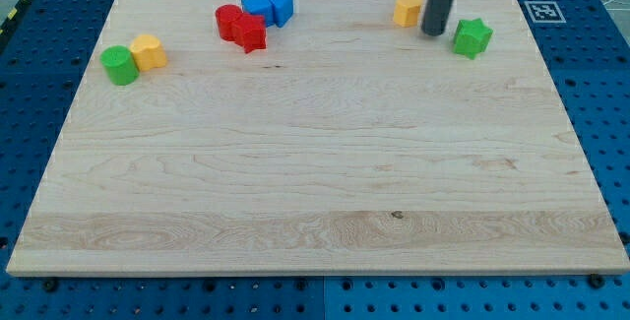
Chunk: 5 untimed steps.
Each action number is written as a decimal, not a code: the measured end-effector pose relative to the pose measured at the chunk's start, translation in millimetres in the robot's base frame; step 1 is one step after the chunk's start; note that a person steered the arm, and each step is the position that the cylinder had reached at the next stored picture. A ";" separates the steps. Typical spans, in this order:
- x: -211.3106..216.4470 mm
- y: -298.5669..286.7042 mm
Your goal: Push the yellow hexagon towards the center
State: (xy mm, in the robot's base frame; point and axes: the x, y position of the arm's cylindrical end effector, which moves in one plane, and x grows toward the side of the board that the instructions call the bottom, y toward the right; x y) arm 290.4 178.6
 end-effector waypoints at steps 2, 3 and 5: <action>-57.1 6.9; -64.3 -26.0; -63.5 -42.7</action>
State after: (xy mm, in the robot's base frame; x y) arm 226.9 135.9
